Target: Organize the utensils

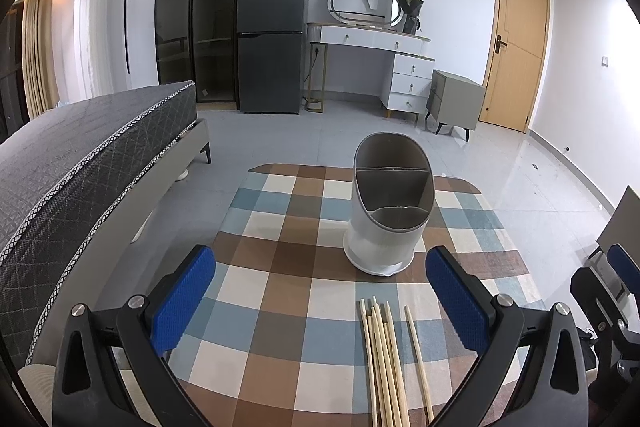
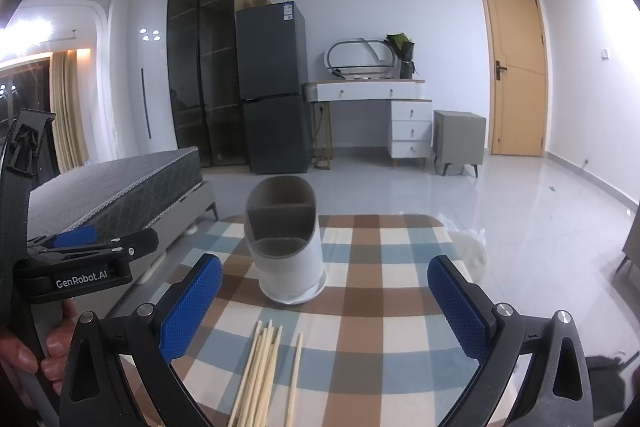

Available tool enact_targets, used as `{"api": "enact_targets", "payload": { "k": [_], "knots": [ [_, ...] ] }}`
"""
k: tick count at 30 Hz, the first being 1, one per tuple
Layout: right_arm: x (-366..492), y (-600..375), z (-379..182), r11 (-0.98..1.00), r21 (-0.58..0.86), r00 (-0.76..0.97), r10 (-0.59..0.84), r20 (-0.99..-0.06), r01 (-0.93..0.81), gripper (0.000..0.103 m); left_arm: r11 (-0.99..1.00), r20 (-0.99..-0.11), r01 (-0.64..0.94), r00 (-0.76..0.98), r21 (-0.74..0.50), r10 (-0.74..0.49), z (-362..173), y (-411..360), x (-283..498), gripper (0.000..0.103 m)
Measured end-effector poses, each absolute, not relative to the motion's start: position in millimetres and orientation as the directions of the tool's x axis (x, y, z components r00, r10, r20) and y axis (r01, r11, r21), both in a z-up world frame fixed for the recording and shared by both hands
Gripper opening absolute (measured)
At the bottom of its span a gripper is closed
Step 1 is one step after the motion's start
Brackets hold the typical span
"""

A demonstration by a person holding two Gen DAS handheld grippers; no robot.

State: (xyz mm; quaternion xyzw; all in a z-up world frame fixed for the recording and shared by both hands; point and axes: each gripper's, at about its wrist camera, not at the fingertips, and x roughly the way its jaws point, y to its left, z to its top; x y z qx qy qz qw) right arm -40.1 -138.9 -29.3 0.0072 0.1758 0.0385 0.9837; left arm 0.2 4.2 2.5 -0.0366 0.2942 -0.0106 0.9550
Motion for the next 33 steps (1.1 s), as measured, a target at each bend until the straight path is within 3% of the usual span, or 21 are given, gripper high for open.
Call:
{"api": "enact_targets", "payload": {
  "k": [13, 20, 22, 27, 33],
  "knots": [
    [-19, -135, -41, 0.996, 0.038, 0.898, 0.084, -0.431, -0.075, 0.103, 0.997, -0.602, 0.005, 0.797, -0.08, -0.052, -9, 5, 12, 0.102],
    [26, -135, -78, 0.991, 0.095, 0.75, 0.135, -0.647, -0.097, 0.102, 0.994, -0.674, -0.066, 0.739, -0.082, -0.007, -25, 25, 34, 0.102],
    [38, -134, -91, 0.99, 0.095, 0.702, 0.138, -0.699, -0.101, 0.09, 0.991, -0.706, -0.104, 0.708, -0.079, 0.018, -33, 35, 44, 0.102],
    [70, -125, -132, 0.984, 0.078, 0.547, 0.153, -0.823, -0.159, 0.076, 0.982, -0.77, -0.169, 0.637, -0.086, 0.042, -51, 54, 62, 0.102],
    [101, -111, -161, 0.978, 0.065, 0.447, 0.15, -0.882, -0.2, 0.056, 0.977, -0.829, -0.197, 0.558, -0.087, 0.039, -65, 60, 74, 0.102]
  ]
}}
